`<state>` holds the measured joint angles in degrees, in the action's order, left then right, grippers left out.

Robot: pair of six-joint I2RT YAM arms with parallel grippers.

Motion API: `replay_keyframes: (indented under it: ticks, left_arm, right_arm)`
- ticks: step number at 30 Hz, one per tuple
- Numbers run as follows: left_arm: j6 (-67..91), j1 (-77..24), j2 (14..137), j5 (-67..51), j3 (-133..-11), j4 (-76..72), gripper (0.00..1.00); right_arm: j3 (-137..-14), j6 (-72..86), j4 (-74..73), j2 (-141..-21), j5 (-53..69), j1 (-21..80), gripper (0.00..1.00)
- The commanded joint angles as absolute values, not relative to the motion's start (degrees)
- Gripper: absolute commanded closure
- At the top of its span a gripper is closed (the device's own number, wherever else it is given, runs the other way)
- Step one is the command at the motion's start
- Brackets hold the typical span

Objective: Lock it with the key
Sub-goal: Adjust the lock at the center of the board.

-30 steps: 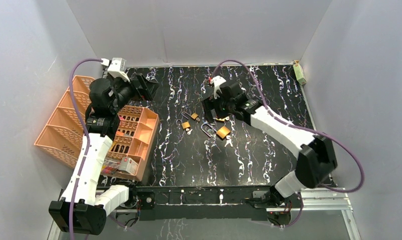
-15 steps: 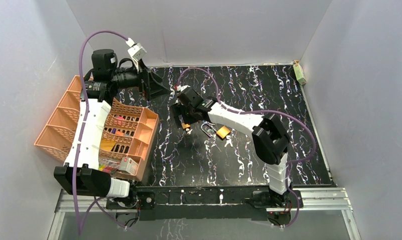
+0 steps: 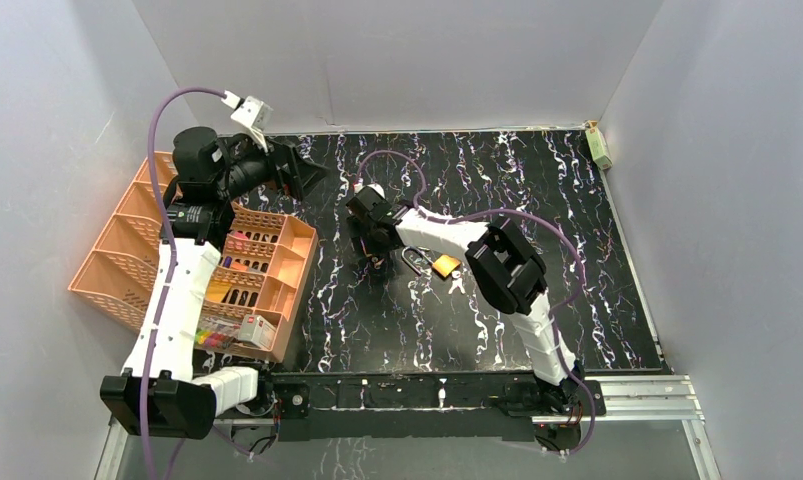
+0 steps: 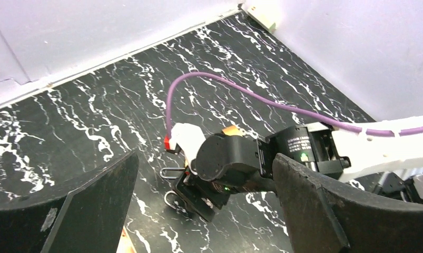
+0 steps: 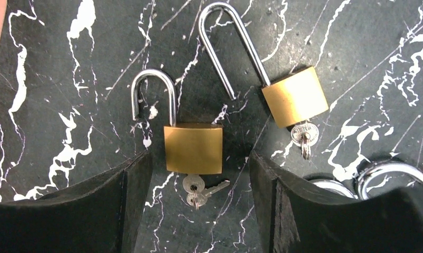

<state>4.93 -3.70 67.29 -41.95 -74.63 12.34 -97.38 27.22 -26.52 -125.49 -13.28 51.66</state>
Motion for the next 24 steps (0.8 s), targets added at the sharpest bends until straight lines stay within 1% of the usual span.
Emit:
replay_keyframes:
  ticks: [1, 6, 12, 16, 18, 21, 24]
  left_arm:
    - [6.7, -3.4, 66.8, -36.9, -72.8, 7.1, 0.02]
    - [9.0, -3.3, 66.9, -33.7, -69.5, 1.6, 0.02]
    - [8.5, -3.4, 68.5, -29.9, -70.3, 2.0, 0.02]
    - [8.8, -3.4, 69.9, -27.2, -71.8, 3.5, 0.02]
    - [9.4, -3.3, 71.1, -26.5, -74.0, 6.2, 0.02]
    - [13.2, -3.3, 71.1, -26.1, -73.8, 4.4, 0.02]
    - [15.1, -3.3, 70.4, -27.9, -71.4, 0.5, 0.02]
  right_arm:
    - [-100.7, 27.9, -24.0, -125.9, -15.1, 51.7, 0.27]
    - [-102.1, 27.3, -23.7, -128.1, -17.2, 52.9, 0.29]
    - [-107.3, 26.0, -28.6, -133.0, -23.2, 55.8, 0.33]
    - [-105.9, 26.9, -29.2, -133.1, -23.3, 56.3, 0.37]
    - [-103.8, 27.6, -29.2, -132.2, -23.4, 56.5, 0.37]
    - [-100.7, 28.8, -29.2, -130.9, -24.0, 56.5, 0.32]
    - [-99.4, 30.7, -30.0, -129.9, -25.3, 56.5, 0.23]
